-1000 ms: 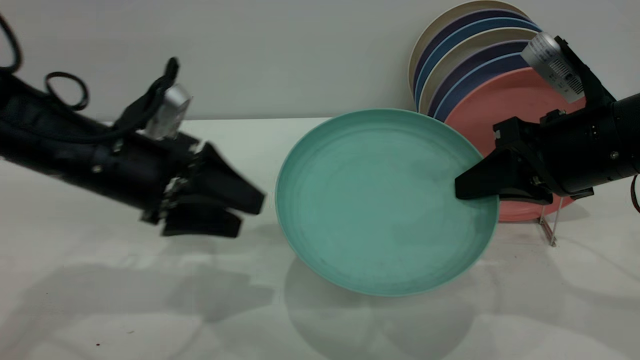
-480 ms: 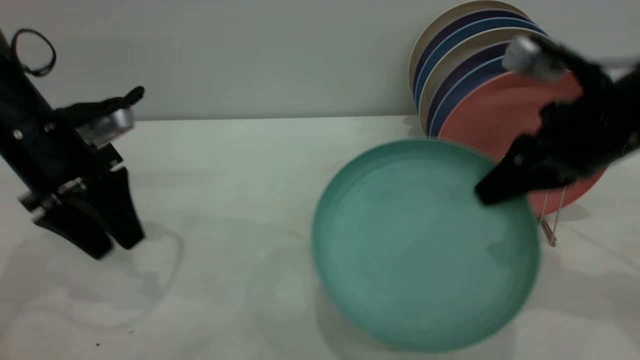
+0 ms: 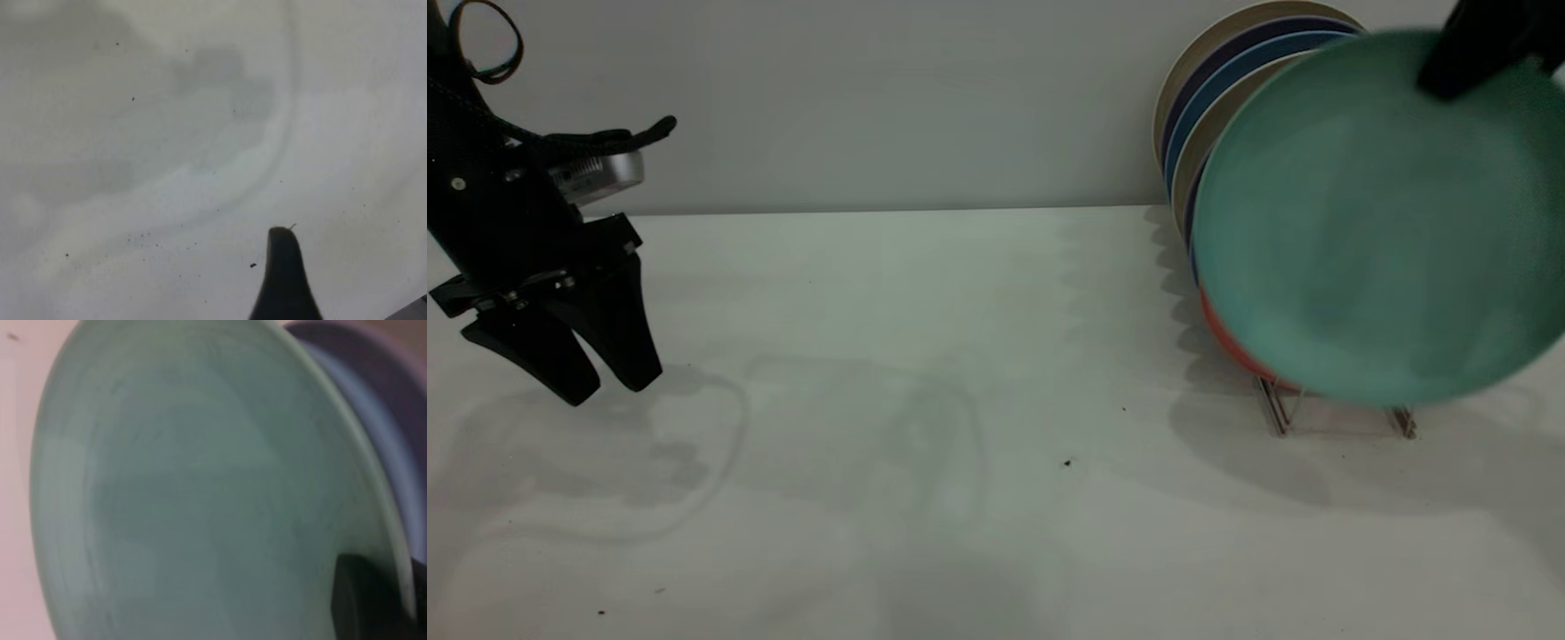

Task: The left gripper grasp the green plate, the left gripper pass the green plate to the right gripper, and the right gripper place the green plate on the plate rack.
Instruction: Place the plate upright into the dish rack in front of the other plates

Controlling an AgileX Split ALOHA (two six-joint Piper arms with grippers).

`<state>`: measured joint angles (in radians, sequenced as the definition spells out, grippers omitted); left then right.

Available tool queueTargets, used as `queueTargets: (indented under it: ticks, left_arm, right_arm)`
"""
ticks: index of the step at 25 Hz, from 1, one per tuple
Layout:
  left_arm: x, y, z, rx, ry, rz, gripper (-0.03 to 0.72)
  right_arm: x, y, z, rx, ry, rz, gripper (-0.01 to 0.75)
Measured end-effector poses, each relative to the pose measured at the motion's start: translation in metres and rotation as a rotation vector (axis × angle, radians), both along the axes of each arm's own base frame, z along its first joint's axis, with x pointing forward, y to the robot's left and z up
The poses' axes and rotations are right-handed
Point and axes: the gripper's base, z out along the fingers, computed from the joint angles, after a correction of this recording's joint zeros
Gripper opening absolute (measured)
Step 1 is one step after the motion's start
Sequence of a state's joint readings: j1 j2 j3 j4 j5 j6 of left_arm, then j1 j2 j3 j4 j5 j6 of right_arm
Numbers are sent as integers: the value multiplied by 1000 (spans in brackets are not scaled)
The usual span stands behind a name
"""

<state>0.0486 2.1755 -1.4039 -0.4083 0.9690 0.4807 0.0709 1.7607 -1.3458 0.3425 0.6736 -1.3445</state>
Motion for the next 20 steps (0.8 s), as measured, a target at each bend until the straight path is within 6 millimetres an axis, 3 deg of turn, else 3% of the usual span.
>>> queueTargets:
  ticks: [10, 20]
  left_arm:
    - [3, 1, -1, 9, -31, 8, 564]
    - [4, 1, -1, 13, -41, 11, 564]
  right_arm:
    - [-5, 0, 40, -65, -101, 110, 37]
    - [-14, 12, 31, -138, -223, 140, 37]
